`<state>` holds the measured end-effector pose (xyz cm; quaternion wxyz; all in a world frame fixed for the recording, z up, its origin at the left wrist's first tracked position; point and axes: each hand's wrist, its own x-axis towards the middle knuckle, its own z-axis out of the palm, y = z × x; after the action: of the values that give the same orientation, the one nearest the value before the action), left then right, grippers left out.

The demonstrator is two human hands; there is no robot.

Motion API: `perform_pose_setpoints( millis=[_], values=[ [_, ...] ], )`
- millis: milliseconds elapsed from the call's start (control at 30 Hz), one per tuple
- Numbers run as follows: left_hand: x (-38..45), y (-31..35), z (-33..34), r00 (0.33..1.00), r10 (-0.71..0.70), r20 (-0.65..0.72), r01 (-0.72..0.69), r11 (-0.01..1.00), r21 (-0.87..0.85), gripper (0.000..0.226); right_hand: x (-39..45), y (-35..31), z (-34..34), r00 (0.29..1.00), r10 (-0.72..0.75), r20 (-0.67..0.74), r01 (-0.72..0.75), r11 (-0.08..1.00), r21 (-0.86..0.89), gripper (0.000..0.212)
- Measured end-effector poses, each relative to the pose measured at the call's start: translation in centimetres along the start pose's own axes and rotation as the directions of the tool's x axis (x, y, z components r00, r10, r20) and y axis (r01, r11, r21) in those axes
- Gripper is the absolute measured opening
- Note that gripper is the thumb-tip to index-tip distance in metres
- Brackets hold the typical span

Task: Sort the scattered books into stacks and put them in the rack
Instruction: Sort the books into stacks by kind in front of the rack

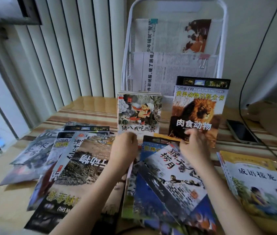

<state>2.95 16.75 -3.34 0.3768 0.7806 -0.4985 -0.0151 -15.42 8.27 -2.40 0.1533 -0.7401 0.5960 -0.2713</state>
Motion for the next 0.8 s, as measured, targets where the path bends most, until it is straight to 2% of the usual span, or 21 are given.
perform_pose_setpoints(
  millis=[100,200,267,333,467,533,600,667,733,800],
  values=[
    [-3.7,0.3,-1.3,0.994,0.078,0.075,-0.078,0.997,-0.007,0.023,-1.6,3.5,-1.6,0.974,0.13,0.188,-0.12,0.991,-0.06,0.036],
    [-5.6,0.7,-0.4,0.953,0.189,0.236,-0.215,0.973,0.087,0.028,-3.1,4.5,-2.1,0.887,0.19,0.421,-0.163,0.982,-0.101,0.05],
    [-6.2,1.1,0.2,0.94,0.23,0.252,-0.282,0.939,0.196,0.036,-4.0,4.0,-2.2,0.884,0.171,0.436,-0.135,0.984,-0.112,0.054],
    [-6.3,1.3,0.4,0.929,0.266,0.258,-0.329,0.912,0.245,0.043,-4.3,3.6,-2.0,0.921,0.143,0.363,-0.097,0.985,-0.142,0.055],
    [-6.3,2.0,0.2,0.928,0.273,0.253,-0.341,0.896,0.286,0.05,-5.4,2.8,-2.1,0.982,0.091,0.165,-0.036,0.949,-0.313,0.056],
    [-6.4,2.4,0.1,0.932,0.267,0.245,-0.326,0.913,0.246,0.055,-5.5,2.5,-2.2,0.998,0.02,0.059,-0.001,0.949,-0.315,0.054],
    [-6.5,2.8,-0.1,0.941,0.212,0.264,-0.257,0.955,0.15,0.058,-5.2,2.2,-1.9,0.994,-0.08,-0.068,0.064,0.975,-0.212,0.052],
    [-6.5,3.3,-0.3,0.937,0.131,0.324,-0.169,0.981,0.091,0.064,-4.7,1.9,-1.2,0.964,-0.2,-0.177,0.188,0.979,-0.082,0.049],
    [-6.3,3.6,-0.5,0.918,0.049,0.393,-0.092,0.991,0.092,0.075,-4.3,1.8,-0.7,0.92,-0.321,-0.227,0.337,0.941,0.035,0.055],
    [-6.2,3.5,-0.6,0.898,-0.017,0.439,-0.017,0.997,0.073,0.081,-4.2,1.9,-0.6,0.898,-0.353,-0.263,0.419,0.869,0.263,0.067]
  ],
)
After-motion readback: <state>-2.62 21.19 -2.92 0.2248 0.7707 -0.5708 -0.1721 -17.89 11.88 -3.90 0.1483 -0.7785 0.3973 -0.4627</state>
